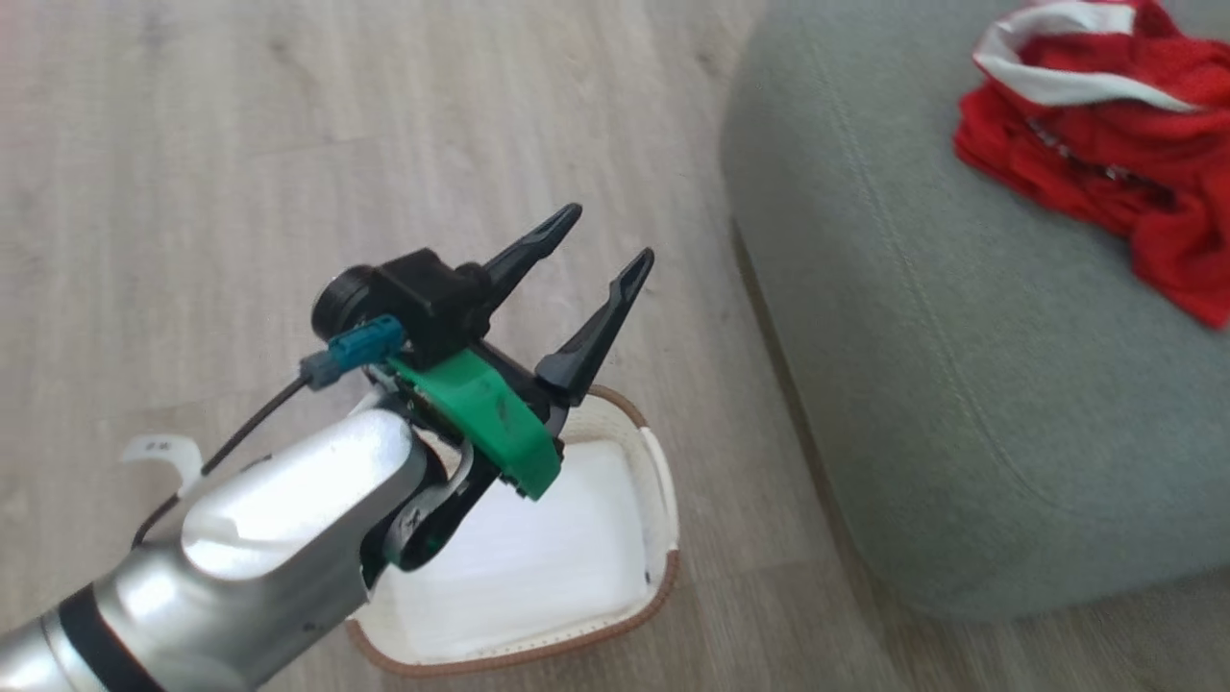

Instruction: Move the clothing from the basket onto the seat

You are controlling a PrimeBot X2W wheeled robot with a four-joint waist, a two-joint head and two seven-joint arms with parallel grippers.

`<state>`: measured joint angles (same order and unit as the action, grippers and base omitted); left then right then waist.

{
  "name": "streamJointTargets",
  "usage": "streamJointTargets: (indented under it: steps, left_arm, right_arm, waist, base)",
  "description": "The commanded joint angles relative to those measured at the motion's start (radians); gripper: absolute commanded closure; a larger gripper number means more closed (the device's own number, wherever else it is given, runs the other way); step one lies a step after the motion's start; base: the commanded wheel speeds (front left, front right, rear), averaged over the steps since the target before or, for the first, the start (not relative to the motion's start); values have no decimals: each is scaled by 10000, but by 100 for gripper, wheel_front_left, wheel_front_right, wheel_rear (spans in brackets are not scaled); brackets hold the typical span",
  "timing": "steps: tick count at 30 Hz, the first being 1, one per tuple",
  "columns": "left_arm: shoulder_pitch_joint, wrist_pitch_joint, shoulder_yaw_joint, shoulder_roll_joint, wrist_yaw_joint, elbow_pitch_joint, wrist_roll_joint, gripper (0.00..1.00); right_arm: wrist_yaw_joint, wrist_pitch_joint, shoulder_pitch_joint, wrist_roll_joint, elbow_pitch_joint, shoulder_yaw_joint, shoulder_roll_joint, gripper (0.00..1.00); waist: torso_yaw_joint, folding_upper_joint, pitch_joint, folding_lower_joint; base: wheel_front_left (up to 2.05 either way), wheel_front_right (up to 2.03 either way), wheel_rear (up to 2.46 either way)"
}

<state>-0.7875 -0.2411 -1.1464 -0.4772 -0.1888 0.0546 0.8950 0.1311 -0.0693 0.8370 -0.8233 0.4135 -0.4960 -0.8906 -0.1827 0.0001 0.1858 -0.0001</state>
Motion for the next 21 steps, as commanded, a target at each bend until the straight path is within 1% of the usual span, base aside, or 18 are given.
streamJointTargets:
  steps: [1, 5, 10, 13, 15, 21]
  left_arm:
    - [-233, -122, 579, -316, -94, -273, 83, 0]
    - [103, -160, 801, -428, -208, -357, 121, 0]
    - [626, -190, 1231, -563, -424, -416, 194, 0]
    - [972, -199, 1590, -712, -633, -458, 180, 0]
    - [1235, -202, 1929, -788, -782, -526, 135, 0]
    - [2261, -204, 3112, -914, -1141, -704, -103, 0]
  right_arm:
    - [-4, 231, -240, -70, -341, 221, -425, 0]
    - [-4, 933, -960, 18, -777, 835, -306, 0]
    - [-4, 1468, -2191, 419, -1152, 1839, 187, 0]
    - [-4, 1694, -2976, 800, -1446, 2605, 664, 0]
    - [-4, 1801, -3521, 1086, -1732, 3146, 1093, 0]
    - [-4, 1989, -5232, 2188, -2925, 4726, 2611, 0]
  waist:
    - [353, -1, -300, 1]
    - [761, -1, -583, 1]
    - [1276, -1, -955, 1]
    - [1551, -1, -1075, 1]
    - [1719, -1, -1122, 1]
    - [2123, -1, -1154, 1]
  base:
    - [0, 0, 0]
    - [0, 0, 0]
    - [0, 0, 0]
    - [0, 0, 0]
    - [0, 0, 0]
    - [0, 0, 0]
